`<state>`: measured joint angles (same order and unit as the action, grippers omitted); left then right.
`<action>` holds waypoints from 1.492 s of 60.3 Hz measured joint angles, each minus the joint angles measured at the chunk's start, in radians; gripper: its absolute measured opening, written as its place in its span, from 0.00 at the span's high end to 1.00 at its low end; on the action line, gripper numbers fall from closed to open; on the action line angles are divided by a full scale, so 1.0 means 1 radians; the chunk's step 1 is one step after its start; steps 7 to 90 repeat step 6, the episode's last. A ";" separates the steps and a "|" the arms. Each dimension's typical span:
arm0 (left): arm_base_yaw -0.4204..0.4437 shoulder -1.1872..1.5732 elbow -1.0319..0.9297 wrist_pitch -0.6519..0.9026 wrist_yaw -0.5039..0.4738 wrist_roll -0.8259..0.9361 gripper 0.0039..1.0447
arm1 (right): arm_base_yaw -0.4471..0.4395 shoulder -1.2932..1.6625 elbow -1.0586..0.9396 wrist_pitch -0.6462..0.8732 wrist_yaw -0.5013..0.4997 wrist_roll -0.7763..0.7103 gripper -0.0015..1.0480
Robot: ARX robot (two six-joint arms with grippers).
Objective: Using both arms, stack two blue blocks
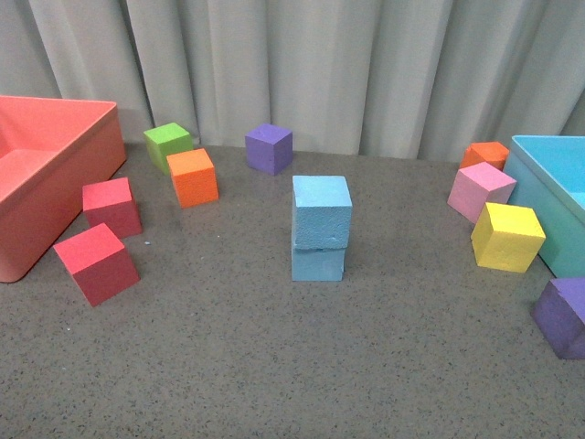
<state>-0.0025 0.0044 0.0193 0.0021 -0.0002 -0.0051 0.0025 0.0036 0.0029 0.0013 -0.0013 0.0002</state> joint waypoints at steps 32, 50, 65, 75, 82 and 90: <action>0.000 0.000 0.000 0.000 0.000 0.000 0.06 | 0.000 0.000 0.000 0.000 0.000 0.000 0.09; 0.000 0.000 0.000 0.000 0.000 0.000 0.06 | 0.000 0.000 0.000 0.000 0.000 0.000 0.09; 0.000 0.000 0.000 0.000 0.000 0.000 0.06 | 0.000 0.000 0.000 0.000 0.000 0.000 0.09; 0.000 0.000 0.000 0.000 0.000 0.000 0.06 | 0.000 0.000 0.000 0.000 0.000 0.000 0.09; 0.000 0.000 0.000 0.000 0.000 0.000 0.06 | 0.000 0.000 0.000 0.000 0.000 0.000 0.09; 0.000 0.000 0.000 0.000 0.000 0.000 0.06 | 0.000 0.000 0.000 0.000 0.000 0.000 0.09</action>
